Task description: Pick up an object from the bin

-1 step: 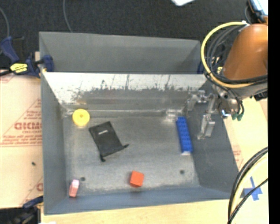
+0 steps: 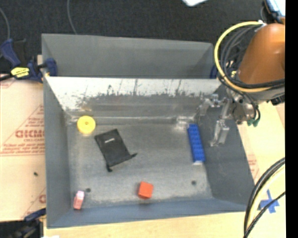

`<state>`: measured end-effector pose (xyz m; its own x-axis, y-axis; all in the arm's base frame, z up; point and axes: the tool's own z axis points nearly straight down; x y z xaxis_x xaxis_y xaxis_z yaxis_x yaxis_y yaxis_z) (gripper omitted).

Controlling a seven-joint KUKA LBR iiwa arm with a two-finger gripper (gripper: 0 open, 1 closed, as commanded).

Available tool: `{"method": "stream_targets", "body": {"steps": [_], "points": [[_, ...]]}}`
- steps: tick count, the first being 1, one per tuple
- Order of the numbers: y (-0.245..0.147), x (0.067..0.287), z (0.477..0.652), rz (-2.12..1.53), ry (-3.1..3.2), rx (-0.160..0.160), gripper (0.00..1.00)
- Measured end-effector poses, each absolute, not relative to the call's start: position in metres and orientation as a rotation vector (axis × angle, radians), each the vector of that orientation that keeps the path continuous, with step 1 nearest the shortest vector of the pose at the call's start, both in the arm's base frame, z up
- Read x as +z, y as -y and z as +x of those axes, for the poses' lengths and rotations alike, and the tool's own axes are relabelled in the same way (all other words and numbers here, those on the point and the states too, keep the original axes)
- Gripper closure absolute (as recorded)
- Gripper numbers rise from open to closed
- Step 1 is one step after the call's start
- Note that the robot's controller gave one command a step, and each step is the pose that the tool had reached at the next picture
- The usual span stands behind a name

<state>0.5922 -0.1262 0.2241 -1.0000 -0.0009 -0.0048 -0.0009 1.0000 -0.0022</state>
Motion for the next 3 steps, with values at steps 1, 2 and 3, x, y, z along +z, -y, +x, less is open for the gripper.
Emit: {"method": "stream_targets", "body": {"steps": [1,2,3], "points": [[0.136,0.128,0.608,-0.497,-3.1,-0.004,0.0],[0.143,0.142,0.619,-0.645,-3.065,-0.008,0.0],[0.134,0.123,0.631,-1.254,-2.869,-0.009,0.0]]}}
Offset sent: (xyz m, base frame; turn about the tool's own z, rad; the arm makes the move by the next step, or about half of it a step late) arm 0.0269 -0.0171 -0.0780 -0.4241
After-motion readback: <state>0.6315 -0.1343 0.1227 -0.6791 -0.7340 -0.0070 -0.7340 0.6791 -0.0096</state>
